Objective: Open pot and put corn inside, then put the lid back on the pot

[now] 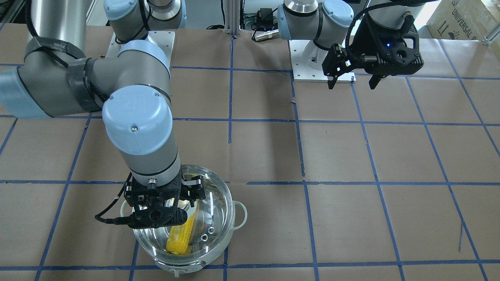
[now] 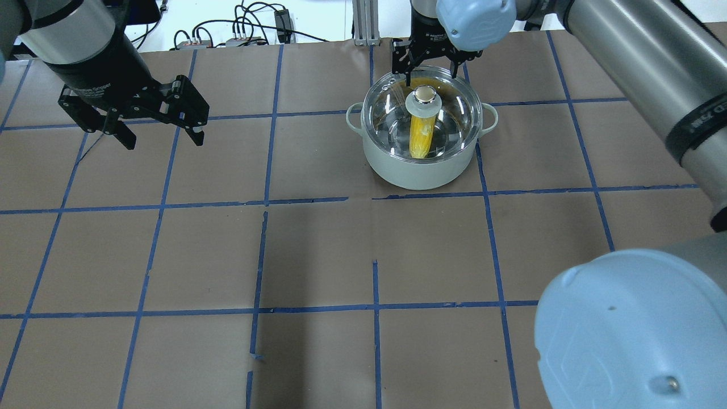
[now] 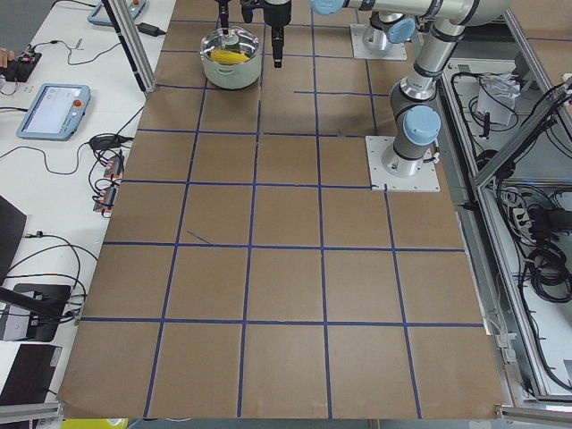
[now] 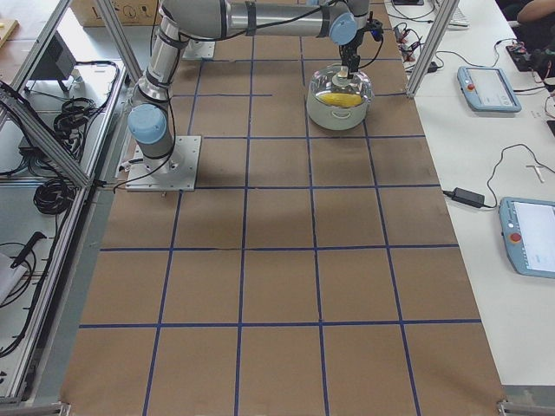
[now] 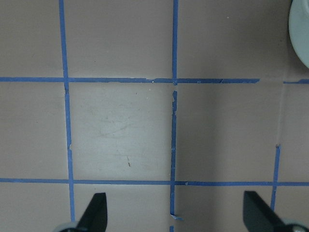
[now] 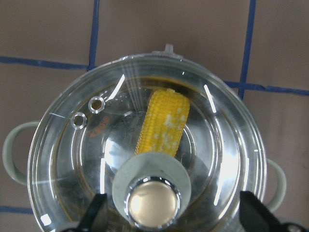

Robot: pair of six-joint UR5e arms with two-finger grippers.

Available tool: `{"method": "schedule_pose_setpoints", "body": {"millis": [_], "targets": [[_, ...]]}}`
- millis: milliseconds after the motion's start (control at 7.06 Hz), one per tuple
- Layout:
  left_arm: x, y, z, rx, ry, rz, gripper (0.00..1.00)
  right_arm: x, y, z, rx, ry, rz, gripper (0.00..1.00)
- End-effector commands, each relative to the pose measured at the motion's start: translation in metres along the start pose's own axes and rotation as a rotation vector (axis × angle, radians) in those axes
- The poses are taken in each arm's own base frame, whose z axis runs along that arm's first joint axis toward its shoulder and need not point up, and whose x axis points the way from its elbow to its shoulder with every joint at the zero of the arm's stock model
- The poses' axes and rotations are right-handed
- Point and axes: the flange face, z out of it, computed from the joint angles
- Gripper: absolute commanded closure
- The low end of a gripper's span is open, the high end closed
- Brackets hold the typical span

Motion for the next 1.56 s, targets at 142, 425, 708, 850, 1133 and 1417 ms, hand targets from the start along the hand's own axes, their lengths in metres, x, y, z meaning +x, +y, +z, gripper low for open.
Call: {"method": "schedule_pose_setpoints", "body": {"millis": [142,425,708,850,1133,1417], "targets": [[0.000,0.001,-0.001,0.001,0.000,0.000,0.00,0.076,0.061,-0.113,-0.073,-0.003,0.070,0.00],[0.000,0.001,-0.001,0.001,0.000,0.000,0.00,0.106,0.132,-0.172,-0.112,-0.017,0.079,0.00],[0.000,0.001,-0.001,0.001,0.000,0.000,0.00,0.114,0.214,-0.187,-0.110,-0.022,0.109,0.01],[0.000,0.001,0.000,0.000,0.000,0.000,0.00,0.130,0.230,-0.174,-0.091,-0.058,0.138,0.01],[0.000,0.001,0.000,0.000,0.000,0.000,0.00,0.131,0.231,-0.168,-0.089,-0.057,0.137,0.01],[0.000,0.001,0.000,-0.002,-0.002,-0.001,0.00,0.131,0.230,-0.169,-0.084,-0.050,0.139,0.01]]}}
